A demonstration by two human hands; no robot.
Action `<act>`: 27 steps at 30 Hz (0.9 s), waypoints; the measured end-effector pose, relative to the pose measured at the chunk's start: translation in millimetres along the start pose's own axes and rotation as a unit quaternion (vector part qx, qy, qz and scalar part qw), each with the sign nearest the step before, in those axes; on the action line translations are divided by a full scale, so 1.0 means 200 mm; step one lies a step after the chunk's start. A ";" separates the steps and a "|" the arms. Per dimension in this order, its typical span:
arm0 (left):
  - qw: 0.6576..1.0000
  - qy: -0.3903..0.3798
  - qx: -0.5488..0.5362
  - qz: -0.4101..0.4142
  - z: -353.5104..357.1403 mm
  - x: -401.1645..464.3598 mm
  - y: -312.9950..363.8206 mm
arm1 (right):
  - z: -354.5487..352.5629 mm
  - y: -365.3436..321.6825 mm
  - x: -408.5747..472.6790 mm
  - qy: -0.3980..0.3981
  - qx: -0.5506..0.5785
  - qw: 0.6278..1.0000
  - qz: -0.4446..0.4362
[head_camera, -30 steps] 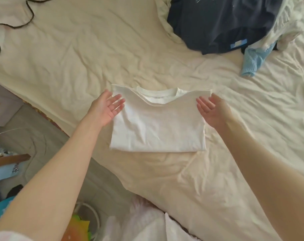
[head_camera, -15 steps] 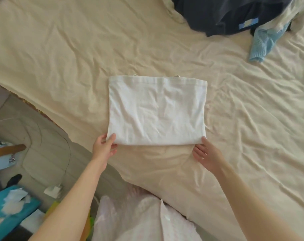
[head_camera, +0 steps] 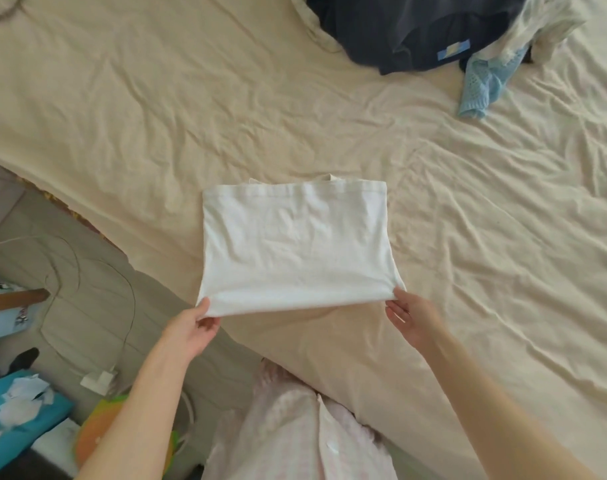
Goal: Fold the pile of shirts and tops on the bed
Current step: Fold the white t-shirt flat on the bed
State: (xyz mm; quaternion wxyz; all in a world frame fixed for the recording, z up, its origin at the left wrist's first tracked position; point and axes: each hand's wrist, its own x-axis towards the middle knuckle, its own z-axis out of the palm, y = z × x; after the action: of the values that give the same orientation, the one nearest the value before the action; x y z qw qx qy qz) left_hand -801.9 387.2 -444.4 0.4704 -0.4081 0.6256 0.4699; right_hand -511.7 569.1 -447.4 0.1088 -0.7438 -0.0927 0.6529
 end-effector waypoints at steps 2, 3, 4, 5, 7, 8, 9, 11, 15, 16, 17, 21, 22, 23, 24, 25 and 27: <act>1.000 -0.003 -0.017 -0.022 0.02 -0.04 -0.02 | -0.02 0.00 -0.01 -0.015 0.006 1.000 -0.010; 1.000 0.000 -0.019 -0.013 0.04 -0.06 -0.03 | -0.03 0.00 -0.01 -0.020 0.009 1.000 -0.012; 1.000 0.009 -0.017 0.014 0.07 -0.09 -0.03 | -0.04 0.00 -0.02 -0.023 0.008 1.000 -0.013; 0.998 0.023 -0.012 0.059 0.11 -0.12 -0.03 | -0.04 0.00 -0.02 -0.023 0.006 1.000 -0.013; 0.980 0.056 0.028 0.188 0.21 -0.22 -0.04 | -0.05 0.00 -0.04 -0.020 0.003 1.000 -0.018; 0.962 0.065 0.070 0.255 0.27 -0.28 -0.07 | -0.05 -0.01 -0.05 -0.020 -0.003 1.000 -0.024; 0.936 0.067 0.120 0.323 0.33 -0.34 -0.11 | -0.06 -0.01 -0.06 -0.025 -0.007 0.999 -0.028; 0.865 0.045 0.230 0.443 0.46 -0.44 -0.22 | -0.08 -0.02 -0.08 -0.060 -0.007 0.998 -0.029; 0.669 -0.099 0.400 0.618 0.70 -0.51 -0.48 | -0.12 -0.05 -0.05 -0.147 0.021 0.989 -0.029; 0.603 -0.123 0.455 0.644 0.72 -0.46 -0.54 | -0.13 -0.06 -0.04 -0.159 0.021 0.986 -0.037; 0.543 -0.133 0.509 0.655 0.74 -0.41 -0.60 | -0.13 -0.07 -0.02 -0.167 0.015 0.985 -0.045; 0.454 -0.083 0.656 0.597 0.65 -0.22 -0.70 | -0.10 -0.10 0.05 -0.167 -0.076 0.980 -0.072; 0.454 -0.060 0.669 0.585 0.61 -0.18 -0.70 | -0.08 -0.10 0.06 -0.151 -0.102 0.980 -0.082; 0.451 -0.038 0.678 0.579 0.57 -0.15 -0.70 | -0.06 -0.10 0.08 -0.129 -0.120 0.980 -0.092; 0.447 -0.022 0.682 0.578 0.53 -0.13 -0.70 | -0.05 -0.10 0.10 -0.107 -0.131 0.980 -0.102; 0.444 -0.015 0.686 0.576 0.50 -0.11 -0.69 | -0.03 -0.10 0.12 -0.088 -0.136 0.980 -0.115; 0.441 -0.007 0.687 0.577 0.46 -0.09 -0.68 | 0.00 -0.09 0.15 -0.056 -0.151 0.978 -0.135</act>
State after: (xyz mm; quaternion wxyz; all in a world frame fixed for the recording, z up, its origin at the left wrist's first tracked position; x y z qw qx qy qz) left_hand -650.1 446.7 -464.2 0.2208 0.5074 0.8313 0.0518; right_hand -507.6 595.5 -471.3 0.0767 -0.6944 -0.2961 0.6513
